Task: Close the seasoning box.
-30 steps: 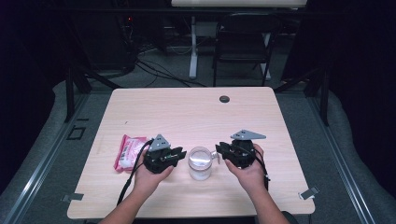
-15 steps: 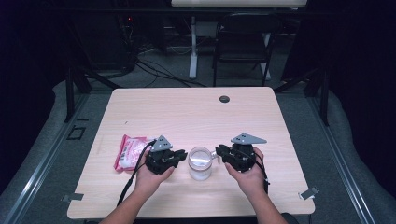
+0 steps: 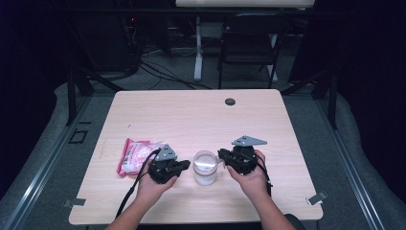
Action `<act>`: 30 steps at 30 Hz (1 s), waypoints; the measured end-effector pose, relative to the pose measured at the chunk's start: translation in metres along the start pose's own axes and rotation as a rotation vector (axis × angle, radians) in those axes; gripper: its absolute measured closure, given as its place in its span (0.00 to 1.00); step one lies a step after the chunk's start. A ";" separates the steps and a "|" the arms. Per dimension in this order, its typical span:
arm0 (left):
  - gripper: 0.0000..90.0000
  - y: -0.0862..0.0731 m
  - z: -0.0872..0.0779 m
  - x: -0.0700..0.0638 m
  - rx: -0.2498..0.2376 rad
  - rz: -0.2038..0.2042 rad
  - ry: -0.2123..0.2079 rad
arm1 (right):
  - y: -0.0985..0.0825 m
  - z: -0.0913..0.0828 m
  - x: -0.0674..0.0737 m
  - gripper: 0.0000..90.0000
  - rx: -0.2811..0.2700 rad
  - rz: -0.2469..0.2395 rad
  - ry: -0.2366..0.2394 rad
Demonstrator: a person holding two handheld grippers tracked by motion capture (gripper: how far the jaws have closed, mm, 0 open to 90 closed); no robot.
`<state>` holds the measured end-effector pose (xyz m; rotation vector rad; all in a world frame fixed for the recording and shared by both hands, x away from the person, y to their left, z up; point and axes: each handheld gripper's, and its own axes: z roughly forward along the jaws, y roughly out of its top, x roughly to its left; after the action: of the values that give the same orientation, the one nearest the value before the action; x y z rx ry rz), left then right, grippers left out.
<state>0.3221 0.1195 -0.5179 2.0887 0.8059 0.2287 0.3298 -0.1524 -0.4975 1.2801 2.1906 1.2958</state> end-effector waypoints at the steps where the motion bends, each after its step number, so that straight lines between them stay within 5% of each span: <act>1: 0.97 0.000 0.000 0.000 0.002 0.004 0.001 | 0.000 0.001 0.000 0.92 -0.001 0.002 0.003; 7: 0.98 -0.001 0.001 -0.004 0.016 0.016 -0.038 | 0.001 0.001 0.000 0.92 0.001 -0.008 0.002; 30: 1.00 0.000 0.001 -0.006 0.017 0.035 -0.046 | 0.000 0.002 0.001 0.92 -0.011 -0.012 -0.002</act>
<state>0.3180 0.1150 -0.5177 2.1174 0.7473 0.1926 0.3304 -0.1502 -0.4990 1.2611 2.1835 1.3004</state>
